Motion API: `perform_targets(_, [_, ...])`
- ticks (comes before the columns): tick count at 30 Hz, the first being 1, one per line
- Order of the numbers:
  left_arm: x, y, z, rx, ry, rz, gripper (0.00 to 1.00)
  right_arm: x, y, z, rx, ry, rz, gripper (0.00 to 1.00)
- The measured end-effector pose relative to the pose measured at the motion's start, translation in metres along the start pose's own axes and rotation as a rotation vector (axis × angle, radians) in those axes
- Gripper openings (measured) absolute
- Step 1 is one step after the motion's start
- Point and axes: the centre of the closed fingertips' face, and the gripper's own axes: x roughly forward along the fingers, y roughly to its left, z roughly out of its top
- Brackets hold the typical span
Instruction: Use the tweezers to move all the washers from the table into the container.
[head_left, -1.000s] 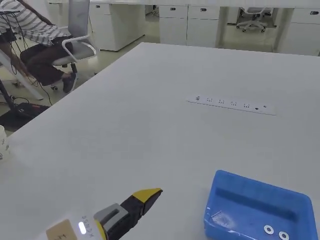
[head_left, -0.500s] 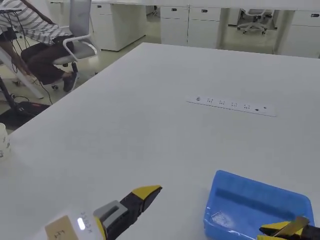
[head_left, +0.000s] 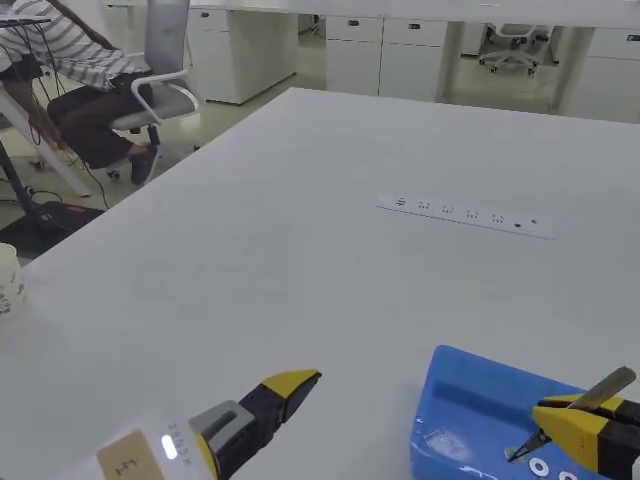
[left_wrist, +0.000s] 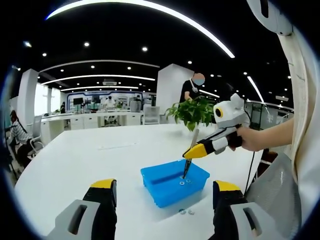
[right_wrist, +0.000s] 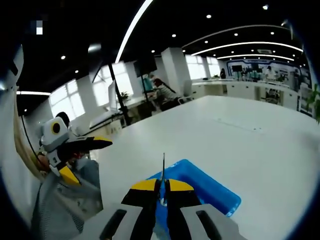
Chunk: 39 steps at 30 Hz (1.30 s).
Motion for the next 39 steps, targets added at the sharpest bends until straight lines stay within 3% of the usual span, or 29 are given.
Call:
perform_targets(4, [0.001,0.003,-0.001,0.02,0.008,0.015,0.88,0.01,-0.01,-0.006,0.006,0.048,-0.016,0.03])
perform_targets(7, [0.002,0.005,-0.002,-0.005,0.011,0.009,0.98,0.017,-0.014,-0.011,-0.001,0.086,-0.016,0.03])
perform_targets(12, [0.001,0.009,-0.001,0.002,0.004,0.026,0.99,0.027,-0.022,-0.017,-0.015,0.136,-0.03,0.02])
perform_targets(19, [0.0,0.013,-0.002,0.008,0.011,0.045,0.99,0.033,-0.034,-0.02,0.026,0.152,-0.062,0.02])
perform_targets(26, [0.0,0.013,-0.003,0.014,0.014,0.046,0.97,0.035,-0.035,-0.031,0.07,0.173,-0.068,0.02])
perform_targets(39, [-0.002,0.013,-0.003,-0.003,0.009,0.034,0.94,0.037,-0.039,-0.034,0.099,0.162,-0.084,0.03])
